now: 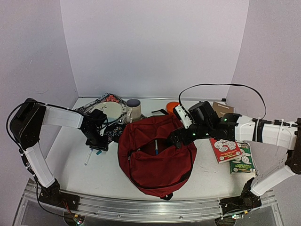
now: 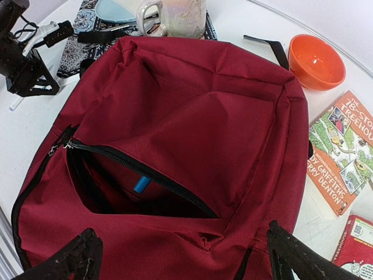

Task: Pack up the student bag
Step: Pick up the pen at the center of the board, then place the pen in the lower front pocket of the bag.

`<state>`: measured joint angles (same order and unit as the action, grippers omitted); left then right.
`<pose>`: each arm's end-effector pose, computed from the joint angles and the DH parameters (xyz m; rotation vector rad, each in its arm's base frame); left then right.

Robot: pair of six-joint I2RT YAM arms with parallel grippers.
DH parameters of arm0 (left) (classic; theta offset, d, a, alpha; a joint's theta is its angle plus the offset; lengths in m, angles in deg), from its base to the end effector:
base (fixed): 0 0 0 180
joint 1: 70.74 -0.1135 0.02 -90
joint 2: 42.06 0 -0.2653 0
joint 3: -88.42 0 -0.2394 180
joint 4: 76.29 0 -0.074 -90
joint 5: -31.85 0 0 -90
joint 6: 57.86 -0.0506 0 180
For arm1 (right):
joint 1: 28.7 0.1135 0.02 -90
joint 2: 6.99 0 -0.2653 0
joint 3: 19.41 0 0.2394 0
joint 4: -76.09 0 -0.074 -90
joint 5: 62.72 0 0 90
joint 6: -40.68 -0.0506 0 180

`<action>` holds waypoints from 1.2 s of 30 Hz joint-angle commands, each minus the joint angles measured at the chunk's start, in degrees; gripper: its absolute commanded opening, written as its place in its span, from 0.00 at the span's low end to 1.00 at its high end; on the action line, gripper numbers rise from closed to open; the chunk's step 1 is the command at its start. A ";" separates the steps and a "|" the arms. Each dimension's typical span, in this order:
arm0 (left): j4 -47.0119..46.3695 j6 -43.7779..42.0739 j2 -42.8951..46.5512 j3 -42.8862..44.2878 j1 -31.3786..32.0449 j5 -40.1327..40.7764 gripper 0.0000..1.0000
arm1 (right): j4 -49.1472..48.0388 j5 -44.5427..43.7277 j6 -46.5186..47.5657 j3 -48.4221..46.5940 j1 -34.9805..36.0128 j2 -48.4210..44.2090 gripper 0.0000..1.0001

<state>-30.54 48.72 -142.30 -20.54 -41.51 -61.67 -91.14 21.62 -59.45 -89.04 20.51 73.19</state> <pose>0.2677 -0.1533 0.1375 0.3328 2.8954 -0.2323 0.2156 0.2423 0.2819 -0.6138 1.9259 0.5711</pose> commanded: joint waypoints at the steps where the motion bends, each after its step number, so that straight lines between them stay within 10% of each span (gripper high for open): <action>1: 2.71 0.91 -1.07 -1.95 1.04 -1.70 0.34 | -1.07 -0.05 -0.03 -0.20 0.12 0.15 0.98; 17: 5.23 1.98 3.87 -2.63 6.04 -2.06 0.06 | -1.11 -0.20 -0.28 -1.14 0.16 1.20 0.98; 36: 1.83 -3.59 20.49 3.83 20.41 2.97 0.00 | -2.81 -3.08 -3.63 1.41 0.20 -1.00 0.98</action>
<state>-25.63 48.97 -125.48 -20.42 -24.31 -59.98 -93.00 21.32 -61.27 -88.91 20.51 73.92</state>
